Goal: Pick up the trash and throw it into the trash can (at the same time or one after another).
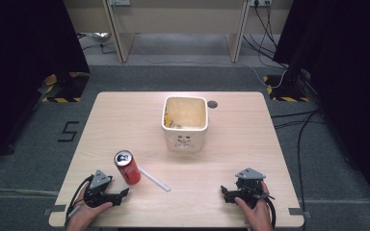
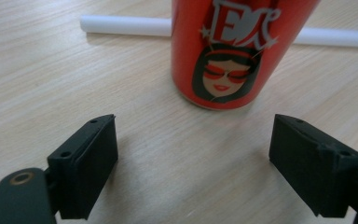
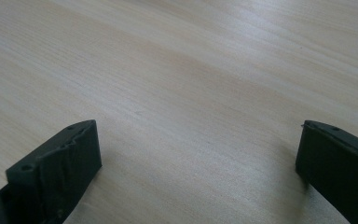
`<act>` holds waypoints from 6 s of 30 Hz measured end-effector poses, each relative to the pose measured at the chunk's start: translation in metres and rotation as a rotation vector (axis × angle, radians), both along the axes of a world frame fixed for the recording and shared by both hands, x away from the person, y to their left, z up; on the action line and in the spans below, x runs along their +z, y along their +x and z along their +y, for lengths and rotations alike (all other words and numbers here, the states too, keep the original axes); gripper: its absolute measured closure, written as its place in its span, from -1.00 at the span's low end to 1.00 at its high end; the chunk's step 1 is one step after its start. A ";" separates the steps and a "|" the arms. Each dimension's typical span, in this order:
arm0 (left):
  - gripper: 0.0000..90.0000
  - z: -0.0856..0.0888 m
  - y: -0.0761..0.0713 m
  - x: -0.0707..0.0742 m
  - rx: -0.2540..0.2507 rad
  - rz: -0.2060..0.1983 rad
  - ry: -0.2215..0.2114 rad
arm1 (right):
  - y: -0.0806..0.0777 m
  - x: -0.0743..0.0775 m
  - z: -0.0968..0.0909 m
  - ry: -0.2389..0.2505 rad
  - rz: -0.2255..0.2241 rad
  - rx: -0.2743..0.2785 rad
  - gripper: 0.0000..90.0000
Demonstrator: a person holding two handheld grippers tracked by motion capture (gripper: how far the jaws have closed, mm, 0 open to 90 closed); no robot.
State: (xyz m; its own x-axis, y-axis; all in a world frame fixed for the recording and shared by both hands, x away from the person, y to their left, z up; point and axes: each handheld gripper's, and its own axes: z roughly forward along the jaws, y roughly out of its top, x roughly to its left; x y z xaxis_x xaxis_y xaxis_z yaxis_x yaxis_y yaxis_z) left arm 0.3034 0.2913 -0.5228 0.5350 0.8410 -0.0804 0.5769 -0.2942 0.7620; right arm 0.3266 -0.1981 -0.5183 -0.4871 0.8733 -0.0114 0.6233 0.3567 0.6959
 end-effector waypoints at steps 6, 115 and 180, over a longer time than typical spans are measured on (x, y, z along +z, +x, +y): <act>-0.66 0.000 -0.002 0.005 -0.021 -0.012 -0.044 | 0.000 0.000 0.000 0.001 -0.001 0.000 -0.99; -0.24 -0.051 0.070 0.104 -0.152 -0.137 -0.084 | 0.000 0.000 0.000 0.003 -0.002 -0.002 -0.99; -0.24 -0.097 0.139 0.194 -0.214 -0.183 -0.143 | 0.000 0.000 0.000 0.000 -0.003 0.007 -0.99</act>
